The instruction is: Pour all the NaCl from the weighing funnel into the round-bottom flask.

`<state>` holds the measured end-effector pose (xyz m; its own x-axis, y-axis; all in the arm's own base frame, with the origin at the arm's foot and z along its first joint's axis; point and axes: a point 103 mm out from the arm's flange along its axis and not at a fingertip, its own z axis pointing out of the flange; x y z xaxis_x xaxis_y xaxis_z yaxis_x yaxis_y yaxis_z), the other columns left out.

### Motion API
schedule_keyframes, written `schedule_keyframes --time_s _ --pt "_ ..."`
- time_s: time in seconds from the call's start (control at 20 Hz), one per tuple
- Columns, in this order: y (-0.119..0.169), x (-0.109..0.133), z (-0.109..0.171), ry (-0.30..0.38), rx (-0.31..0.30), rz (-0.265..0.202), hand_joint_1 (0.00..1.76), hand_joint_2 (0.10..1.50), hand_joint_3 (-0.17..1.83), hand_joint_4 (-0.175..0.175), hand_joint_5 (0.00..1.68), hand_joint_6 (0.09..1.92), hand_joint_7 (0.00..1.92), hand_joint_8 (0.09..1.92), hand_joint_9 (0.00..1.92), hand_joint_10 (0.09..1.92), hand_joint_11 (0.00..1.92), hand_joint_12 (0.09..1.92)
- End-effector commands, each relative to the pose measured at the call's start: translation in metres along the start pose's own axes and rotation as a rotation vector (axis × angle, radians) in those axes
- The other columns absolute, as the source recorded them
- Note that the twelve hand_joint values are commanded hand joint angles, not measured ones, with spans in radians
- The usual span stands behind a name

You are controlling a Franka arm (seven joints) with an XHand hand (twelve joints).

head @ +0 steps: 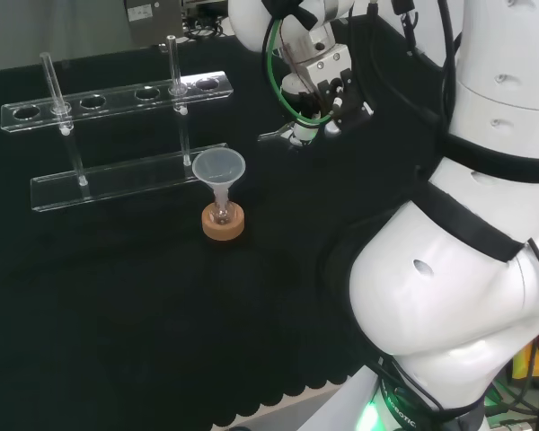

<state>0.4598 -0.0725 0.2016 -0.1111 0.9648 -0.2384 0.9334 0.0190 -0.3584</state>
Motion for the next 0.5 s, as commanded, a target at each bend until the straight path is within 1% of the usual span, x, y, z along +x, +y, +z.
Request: schedule_keyframes --time_s 0.05,0.35,0.5 --pt "-0.013 0.002 -0.011 -0.019 -0.005 -0.002 1.08 0.72 0.68 0.175 1.11 0.96 0.67 0.60 0.97 0.37 0.66 1.17" --pt "-0.028 0.009 -0.029 -0.046 -0.014 -0.001 1.08 0.72 0.68 0.175 1.11 0.96 0.67 0.60 0.96 0.37 0.66 1.17" --pt "-0.036 0.008 -0.037 -0.049 -0.020 0.000 1.08 0.72 0.68 0.175 1.11 0.96 0.67 0.60 0.96 0.37 0.66 1.17"
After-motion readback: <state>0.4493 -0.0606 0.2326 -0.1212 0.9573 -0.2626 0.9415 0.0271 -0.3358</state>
